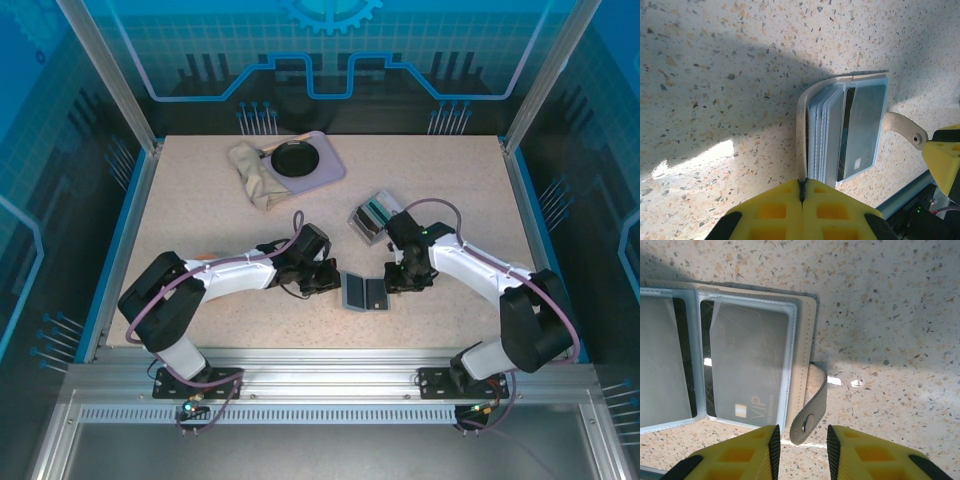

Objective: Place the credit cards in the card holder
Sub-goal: Close the card holder at the bottom-center of the table.

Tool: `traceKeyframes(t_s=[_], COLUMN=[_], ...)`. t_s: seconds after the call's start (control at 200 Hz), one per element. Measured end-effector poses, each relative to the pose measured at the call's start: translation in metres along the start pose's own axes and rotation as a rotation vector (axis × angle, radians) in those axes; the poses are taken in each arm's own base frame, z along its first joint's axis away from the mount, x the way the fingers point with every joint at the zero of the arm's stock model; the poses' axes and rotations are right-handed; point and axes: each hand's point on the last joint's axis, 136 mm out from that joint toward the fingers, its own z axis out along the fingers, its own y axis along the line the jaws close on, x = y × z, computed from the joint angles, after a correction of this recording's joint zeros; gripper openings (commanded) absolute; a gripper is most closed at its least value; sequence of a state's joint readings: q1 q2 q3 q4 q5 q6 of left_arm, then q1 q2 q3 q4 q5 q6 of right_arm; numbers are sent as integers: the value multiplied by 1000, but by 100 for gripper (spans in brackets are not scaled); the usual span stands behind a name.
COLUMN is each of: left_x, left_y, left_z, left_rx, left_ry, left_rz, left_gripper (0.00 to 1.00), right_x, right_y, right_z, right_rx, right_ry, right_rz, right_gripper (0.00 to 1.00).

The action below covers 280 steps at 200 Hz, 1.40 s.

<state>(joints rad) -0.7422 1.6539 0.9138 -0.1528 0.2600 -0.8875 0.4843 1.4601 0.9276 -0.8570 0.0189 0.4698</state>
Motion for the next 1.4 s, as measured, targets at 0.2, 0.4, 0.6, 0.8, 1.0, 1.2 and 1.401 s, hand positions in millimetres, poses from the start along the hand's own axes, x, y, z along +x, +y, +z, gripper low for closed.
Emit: traceKeyframes(t_s=[0.2, 0.4, 0.6, 0.8, 1.0, 1.2, 1.401], left_x=[0, 0, 0, 0, 0, 0, 0], left_y=[0, 0, 0, 0, 0, 0, -1], left_z=[0, 0, 0, 0, 0, 0, -1], left_rx=[0, 1, 1, 1, 1, 1, 1], left_ry=[0, 0, 0, 0, 0, 0, -1], left_rz=[0, 0, 0, 0, 0, 0, 1], left_gripper=[0, 0, 0, 0, 0, 0, 0], right_x=[1, 1, 1, 0, 1, 1, 1], right_y=[1, 1, 0, -1, -1, -1, -2], right_z=[2, 2, 2, 2, 4, 5, 4], right_rx=[3, 8, 14, 17, 21, 21, 23], right_ry=[7, 8, 6, 4, 11, 12, 11], right_rz=[-4, -5, -4, -4, -3, -3, 3], right_gripper=[31, 24, 22, 27, 24, 20, 5])
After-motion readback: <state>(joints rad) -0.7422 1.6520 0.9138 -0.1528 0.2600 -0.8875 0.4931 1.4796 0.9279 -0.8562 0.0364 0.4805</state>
